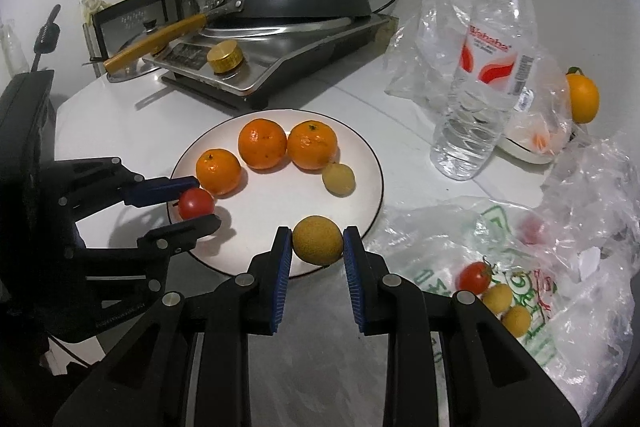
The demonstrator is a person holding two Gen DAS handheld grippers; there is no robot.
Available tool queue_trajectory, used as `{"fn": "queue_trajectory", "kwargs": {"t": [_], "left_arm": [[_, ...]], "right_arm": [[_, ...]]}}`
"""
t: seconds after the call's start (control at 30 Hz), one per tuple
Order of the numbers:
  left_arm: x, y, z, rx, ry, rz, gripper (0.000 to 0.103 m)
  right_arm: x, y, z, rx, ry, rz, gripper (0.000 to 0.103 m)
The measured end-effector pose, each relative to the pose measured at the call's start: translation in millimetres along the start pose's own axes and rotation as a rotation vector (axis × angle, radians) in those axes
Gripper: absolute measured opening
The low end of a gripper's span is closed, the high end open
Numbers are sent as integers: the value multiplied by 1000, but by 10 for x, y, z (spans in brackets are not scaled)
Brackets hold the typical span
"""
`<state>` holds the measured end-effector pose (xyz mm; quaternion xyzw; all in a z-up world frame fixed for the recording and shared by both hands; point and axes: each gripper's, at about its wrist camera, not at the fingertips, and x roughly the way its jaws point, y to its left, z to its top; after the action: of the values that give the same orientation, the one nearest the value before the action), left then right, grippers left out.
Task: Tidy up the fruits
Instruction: 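Carry the tomato and the yellow fruit over the white plate with both tools, then open the left tool onto the plate while the right tool releases its yellow fruit there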
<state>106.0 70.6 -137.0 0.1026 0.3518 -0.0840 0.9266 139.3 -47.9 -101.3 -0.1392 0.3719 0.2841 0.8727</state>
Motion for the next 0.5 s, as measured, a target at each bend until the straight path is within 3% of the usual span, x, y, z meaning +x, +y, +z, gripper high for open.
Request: {"fn": "queue_trajectory", "kwargs": {"t": [0.5], "left_arm": [[-38,156,17,-83,-20,-37,34]], "right_arm": [[342,-33,159,17,26,-52,28]]}}
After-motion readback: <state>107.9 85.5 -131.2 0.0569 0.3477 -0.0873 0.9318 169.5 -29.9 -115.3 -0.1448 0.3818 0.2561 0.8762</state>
